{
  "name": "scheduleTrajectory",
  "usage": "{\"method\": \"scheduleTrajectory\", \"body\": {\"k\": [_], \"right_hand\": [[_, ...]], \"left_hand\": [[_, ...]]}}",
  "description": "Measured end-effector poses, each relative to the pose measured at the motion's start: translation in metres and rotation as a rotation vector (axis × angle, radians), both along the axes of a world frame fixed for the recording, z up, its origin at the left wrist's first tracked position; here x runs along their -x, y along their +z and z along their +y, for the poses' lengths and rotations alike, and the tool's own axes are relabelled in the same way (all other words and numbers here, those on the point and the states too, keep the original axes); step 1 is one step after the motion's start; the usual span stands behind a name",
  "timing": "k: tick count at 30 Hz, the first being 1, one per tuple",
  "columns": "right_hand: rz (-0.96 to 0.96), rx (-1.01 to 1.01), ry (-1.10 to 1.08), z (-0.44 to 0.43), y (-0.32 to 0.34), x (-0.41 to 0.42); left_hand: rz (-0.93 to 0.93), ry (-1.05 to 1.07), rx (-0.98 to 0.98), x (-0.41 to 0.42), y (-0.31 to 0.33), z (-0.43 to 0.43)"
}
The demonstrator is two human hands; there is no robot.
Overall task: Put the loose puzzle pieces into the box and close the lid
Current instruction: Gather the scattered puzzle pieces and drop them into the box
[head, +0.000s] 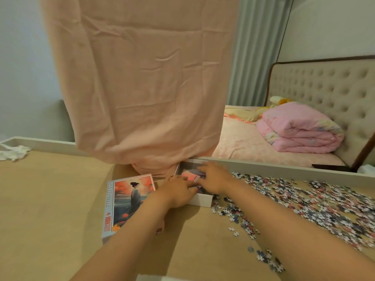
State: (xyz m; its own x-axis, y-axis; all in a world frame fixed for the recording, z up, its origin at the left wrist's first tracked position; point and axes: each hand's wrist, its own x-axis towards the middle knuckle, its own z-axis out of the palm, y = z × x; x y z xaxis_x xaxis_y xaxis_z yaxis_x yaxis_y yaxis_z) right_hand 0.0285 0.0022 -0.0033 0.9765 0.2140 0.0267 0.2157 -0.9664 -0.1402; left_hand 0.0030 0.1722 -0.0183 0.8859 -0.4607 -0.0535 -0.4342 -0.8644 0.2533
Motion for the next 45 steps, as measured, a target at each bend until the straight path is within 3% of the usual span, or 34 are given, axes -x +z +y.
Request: {"method": "scheduleTrajectory", "body": {"k": [5, 8, 11, 13, 15, 20, 22, 25, 30, 32, 37, 45], "right_hand": [[0.198, 0.163, 0.132, 0.006, -0.004, 0.018], [0.137, -0.056, 0.149, 0.002, 0.002, 0.023], [-0.026, -0.315, 0.064, -0.019, 0.01, 0.034], [-0.051, -0.345, 0.022, -0.041, 0.014, 0.047], [0.053, -0.299, -0.013, -0.066, 0.014, 0.062], [0.294, -0.077, -0.108, -0.115, -0.007, 0.092], [0.331, -0.037, -0.138, -0.126, -0.017, 0.097], [0.247, -0.021, -0.139, -0.137, -0.027, 0.098], [0.047, -0.142, -0.091, -0.146, -0.03, 0.095], [0.086, -0.088, -0.136, -0.15, -0.032, 0.093], [0.123, 0.035, -0.17, -0.15, -0.032, 0.087], [-0.051, -0.261, -0.207, -0.145, -0.033, 0.081]], "left_hand": [[0.095, 0.034, 0.035, 0.009, 0.002, 0.001], [0.046, 0.043, -0.001, 0.016, 0.005, 0.004], [-0.163, 0.072, 0.016, 0.024, 0.01, -0.006], [-0.292, 0.061, 0.145, 0.03, 0.016, -0.021], [-0.341, -0.001, 0.211, 0.036, 0.019, -0.044], [-0.162, -0.157, 0.193, 0.048, 0.006, -0.108], [-0.039, -0.142, 0.066, 0.05, -0.005, -0.125], [0.015, -0.141, -0.12, 0.049, -0.017, -0.136], [-0.179, -0.187, 0.122, 0.037, -0.03, -0.137], [-0.168, -0.159, 0.144, 0.032, -0.029, -0.137], [-0.2, -0.132, -0.081, 0.025, -0.028, -0.144], [-0.216, -0.115, 0.189, 0.017, -0.031, -0.15]]}}
